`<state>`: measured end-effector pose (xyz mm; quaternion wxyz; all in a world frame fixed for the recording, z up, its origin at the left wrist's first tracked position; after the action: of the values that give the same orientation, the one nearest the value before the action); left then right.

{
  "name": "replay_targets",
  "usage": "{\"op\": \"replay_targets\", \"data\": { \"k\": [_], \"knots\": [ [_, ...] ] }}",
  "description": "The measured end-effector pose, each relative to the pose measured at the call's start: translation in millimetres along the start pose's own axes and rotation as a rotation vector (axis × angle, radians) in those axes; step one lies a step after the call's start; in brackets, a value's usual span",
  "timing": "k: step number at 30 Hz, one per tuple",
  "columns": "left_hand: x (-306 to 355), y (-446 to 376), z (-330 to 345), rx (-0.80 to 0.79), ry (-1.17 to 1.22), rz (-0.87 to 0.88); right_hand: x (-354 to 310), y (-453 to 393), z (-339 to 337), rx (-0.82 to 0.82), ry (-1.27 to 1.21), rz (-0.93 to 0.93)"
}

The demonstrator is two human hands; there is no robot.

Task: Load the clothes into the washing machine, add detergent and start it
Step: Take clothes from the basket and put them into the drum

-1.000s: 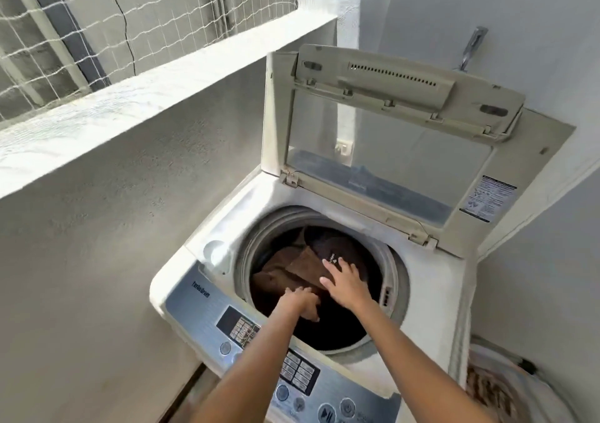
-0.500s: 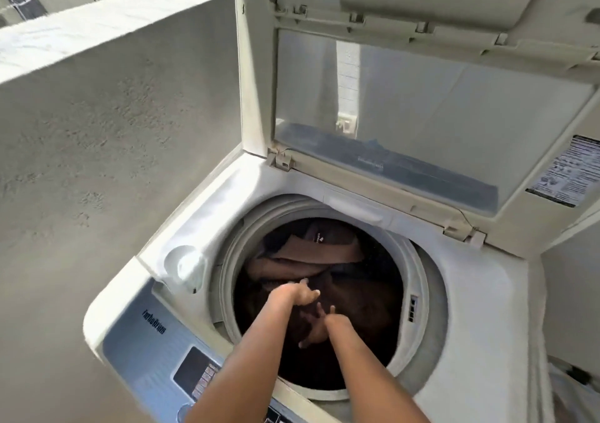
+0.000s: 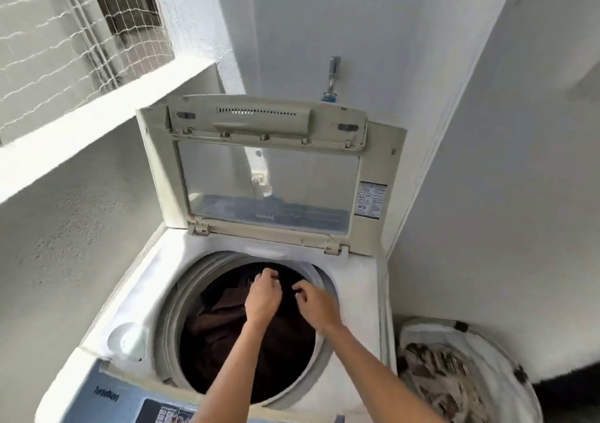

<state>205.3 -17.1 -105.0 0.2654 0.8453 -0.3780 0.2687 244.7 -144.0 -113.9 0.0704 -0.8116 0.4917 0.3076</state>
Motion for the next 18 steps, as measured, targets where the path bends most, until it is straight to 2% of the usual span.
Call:
{"op": "replay_targets", "data": {
  "k": [5,8,10,13,18],
  "knots": [
    [125,48,33,0.005,0.156,0.255,47,47,-111,0.335,-0.047,0.08],
    [194,76,83,-0.081,0.201,0.382,111,76,-154,0.434,-0.11,0.247],
    [221,90,120,-0.171,0.135,0.439,150,94,-166,0.476,-0.162,0.337],
    [237,116,199,-0.332,-0.015,0.47,218,127,-167,0.496,-0.24,0.444],
    [213,147,338,-0.55,-0.128,0.365,327,166,-130,0.422,-0.322,0.613]
  ]
}}
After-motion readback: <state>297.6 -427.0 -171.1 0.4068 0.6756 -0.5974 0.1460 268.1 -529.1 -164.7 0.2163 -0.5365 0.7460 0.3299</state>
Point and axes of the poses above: each hand's wrist, its own y-axis away from the middle knuckle, its own z-axis out of the palm, x = y × z, the point moved 2 cm from there along -y, towards the middle knuckle, and after that the axes turned 3 degrees about y, right-handed, at the moved point
